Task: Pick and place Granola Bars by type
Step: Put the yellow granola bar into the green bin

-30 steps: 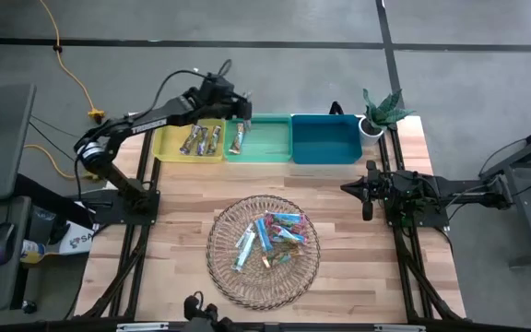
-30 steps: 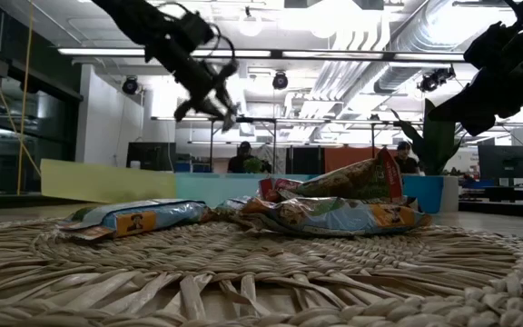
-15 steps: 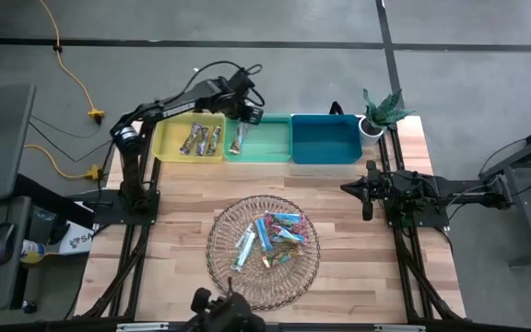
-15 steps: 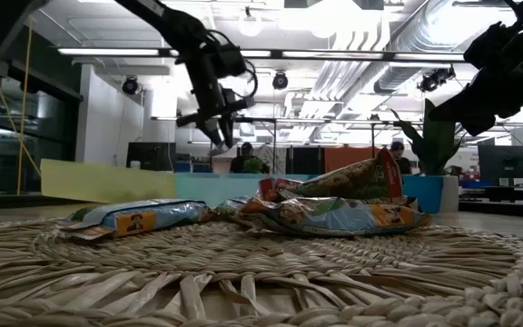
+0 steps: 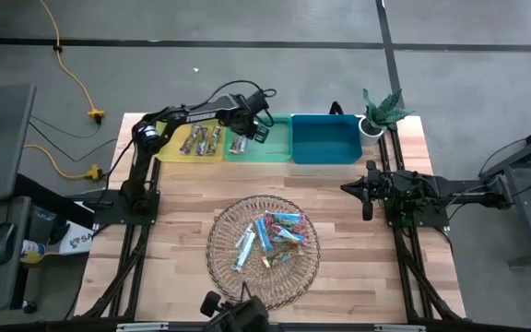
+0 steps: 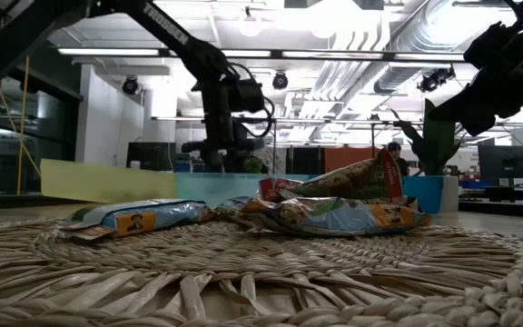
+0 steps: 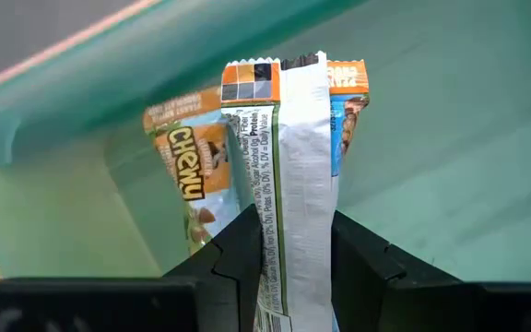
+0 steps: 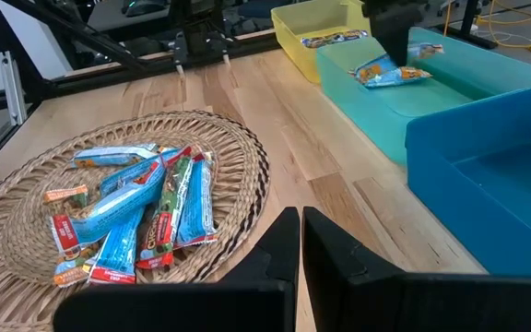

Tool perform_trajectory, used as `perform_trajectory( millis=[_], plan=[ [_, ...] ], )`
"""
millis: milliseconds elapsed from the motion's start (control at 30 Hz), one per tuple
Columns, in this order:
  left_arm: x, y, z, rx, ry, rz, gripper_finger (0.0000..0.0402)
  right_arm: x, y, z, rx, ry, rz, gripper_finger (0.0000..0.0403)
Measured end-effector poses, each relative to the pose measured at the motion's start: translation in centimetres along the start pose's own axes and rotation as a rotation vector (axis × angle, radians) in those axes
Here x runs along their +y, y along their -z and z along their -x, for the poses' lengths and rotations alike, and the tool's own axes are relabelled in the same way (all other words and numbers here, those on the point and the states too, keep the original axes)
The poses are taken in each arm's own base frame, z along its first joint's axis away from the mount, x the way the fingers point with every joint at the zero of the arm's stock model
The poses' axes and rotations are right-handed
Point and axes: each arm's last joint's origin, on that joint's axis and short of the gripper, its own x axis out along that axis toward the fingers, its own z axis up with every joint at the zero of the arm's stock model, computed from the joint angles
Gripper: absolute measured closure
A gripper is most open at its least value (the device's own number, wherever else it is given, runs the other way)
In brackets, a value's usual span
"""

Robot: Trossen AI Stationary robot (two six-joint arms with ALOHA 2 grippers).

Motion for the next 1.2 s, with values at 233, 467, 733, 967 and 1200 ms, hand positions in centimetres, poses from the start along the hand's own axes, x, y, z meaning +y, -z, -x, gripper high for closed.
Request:
perform_trajectory(
  millis=[233, 467, 733, 967, 1200],
  plan=[
    [0.3, 0.4, -1.6, 0.050, -0.052, 0.083, 0.0303, 0.0, 0.0, 0.0, 0.000, 0.000, 0.000, 0.0402],
    [0.2, 0.3, -1.7, 0.041, -0.047, 0.086, 0.0297, 0.0, 0.0, 0.0, 0.000, 0.000, 0.000, 0.0402],
    [-0.1, 0.4, -1.6, 0.076, 0.030, 0.047, 0.0212, 0.0, 0.0, 0.0, 0.000, 0.000, 0.000, 0.0402],
    [0.0, 0.3, -1.1, 0.075, 0.043, 0.024, 0.0163, 0.0, 0.0, 0.0, 0.000, 0.000, 0.000, 0.0402],
    [0.5, -0.5, 3.0, -0.053, 0.074, -0.058, 0.0161, 0.0, 0.0, 0.0, 0.000, 0.000, 0.000, 0.0402]
  ],
)
